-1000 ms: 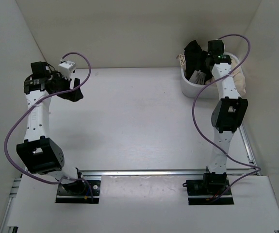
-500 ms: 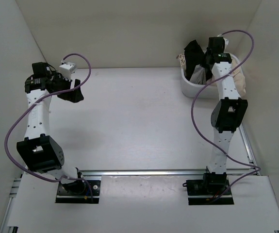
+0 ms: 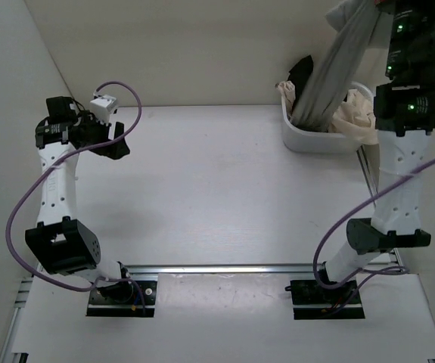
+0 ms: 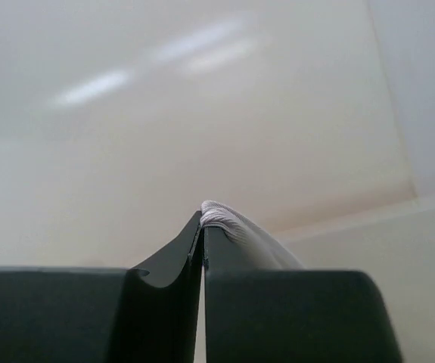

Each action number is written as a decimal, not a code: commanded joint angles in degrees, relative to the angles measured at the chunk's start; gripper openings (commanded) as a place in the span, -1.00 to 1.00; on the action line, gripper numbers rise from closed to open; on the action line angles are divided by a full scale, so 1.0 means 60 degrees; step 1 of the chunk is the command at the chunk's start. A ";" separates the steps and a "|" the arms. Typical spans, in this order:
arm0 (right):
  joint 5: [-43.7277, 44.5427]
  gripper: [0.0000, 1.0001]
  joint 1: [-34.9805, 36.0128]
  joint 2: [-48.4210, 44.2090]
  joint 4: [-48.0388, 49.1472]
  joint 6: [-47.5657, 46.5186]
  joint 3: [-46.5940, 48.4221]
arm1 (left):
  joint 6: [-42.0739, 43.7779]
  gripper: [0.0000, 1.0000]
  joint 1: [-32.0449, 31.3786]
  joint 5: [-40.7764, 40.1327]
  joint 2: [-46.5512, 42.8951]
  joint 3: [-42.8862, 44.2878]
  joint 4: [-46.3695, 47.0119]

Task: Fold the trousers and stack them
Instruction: Grab the trousers from the pile

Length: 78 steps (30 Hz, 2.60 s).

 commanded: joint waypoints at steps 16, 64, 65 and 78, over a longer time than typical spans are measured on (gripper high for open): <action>-0.3855 -1.00 0.1808 -0.0217 0.3703 0.4785 0.0859 | -0.0038 0.81 -0.0009 0.0401 -0.1965 -0.0664 -0.0100; -0.5117 0.47 -0.1531 0.4791 -0.6717 0.1915 -0.3070 | 0.0095 -0.56 -0.7054 -0.3393 0.4949 -0.1573 0.3167; -0.5234 0.44 -0.1531 0.4880 -0.6717 0.1916 -0.2982 | 0.0094 -0.72 -0.7054 -0.3393 0.4949 -0.1573 0.3167; -0.5952 -0.07 -0.1531 0.6549 -0.8007 0.2208 -0.2277 | 0.0094 -0.72 -0.7054 -0.3964 0.4641 -0.1471 0.2991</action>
